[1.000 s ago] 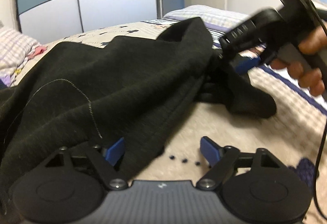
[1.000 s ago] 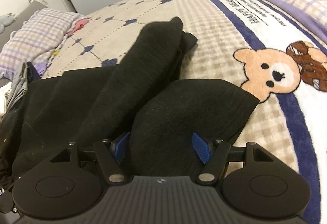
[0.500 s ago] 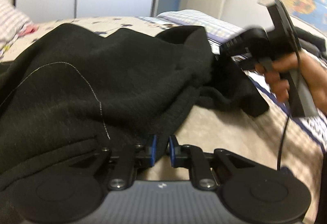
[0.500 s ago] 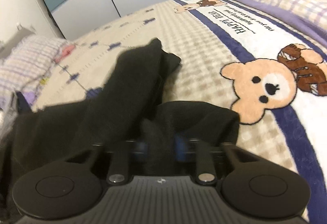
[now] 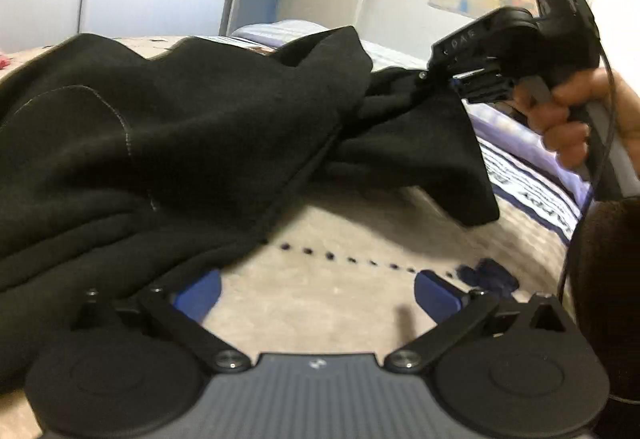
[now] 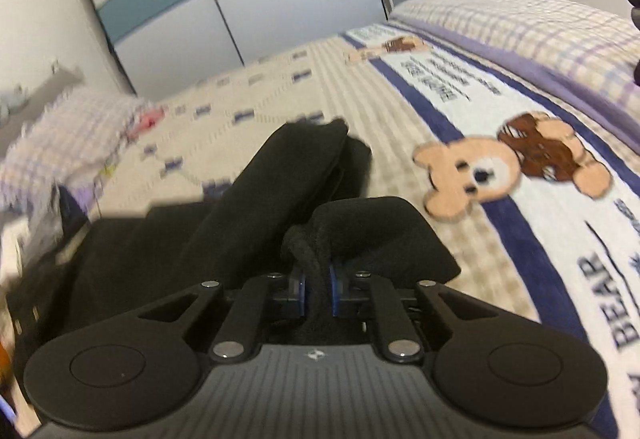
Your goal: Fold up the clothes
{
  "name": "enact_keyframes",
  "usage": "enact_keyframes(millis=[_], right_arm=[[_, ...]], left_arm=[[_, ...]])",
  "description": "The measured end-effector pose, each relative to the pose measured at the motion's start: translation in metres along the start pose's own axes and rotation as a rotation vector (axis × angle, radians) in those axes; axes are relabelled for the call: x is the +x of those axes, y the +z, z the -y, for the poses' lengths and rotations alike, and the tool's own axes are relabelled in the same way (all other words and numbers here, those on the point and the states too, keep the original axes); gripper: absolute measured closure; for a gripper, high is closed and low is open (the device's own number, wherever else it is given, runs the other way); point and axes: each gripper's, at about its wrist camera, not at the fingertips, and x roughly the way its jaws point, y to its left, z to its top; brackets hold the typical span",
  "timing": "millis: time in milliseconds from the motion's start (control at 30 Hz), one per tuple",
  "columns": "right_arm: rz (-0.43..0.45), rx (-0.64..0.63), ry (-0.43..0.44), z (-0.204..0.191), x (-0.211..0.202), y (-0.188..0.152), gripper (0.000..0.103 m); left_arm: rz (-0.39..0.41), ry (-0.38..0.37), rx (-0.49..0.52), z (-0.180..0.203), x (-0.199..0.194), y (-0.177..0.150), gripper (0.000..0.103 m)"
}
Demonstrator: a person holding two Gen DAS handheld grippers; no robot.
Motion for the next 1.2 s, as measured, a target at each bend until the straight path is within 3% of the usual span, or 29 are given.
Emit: enact_keyframes(millis=[133,400,667,1200], right_arm=[[-0.052,-0.009,-0.028,0.002,-0.002,-0.024,0.092],[-0.014,-0.091,-0.068,-0.014,-0.008,-0.042,0.092],[-0.050,-0.060,-0.092,-0.019,-0.011,-0.068,0.092],[-0.041,-0.090,-0.127,-0.028,-0.013,-0.071,0.092]], left_arm=[[-0.011,0.022,0.031,0.006,0.004,0.001,0.000],[-0.045,0.165,0.219,0.035,0.009,-0.003,0.000],[-0.053,0.136,0.179,0.023,0.014,0.004,0.000],[-0.052,0.138,0.178,0.025,0.018,0.004,0.000]])
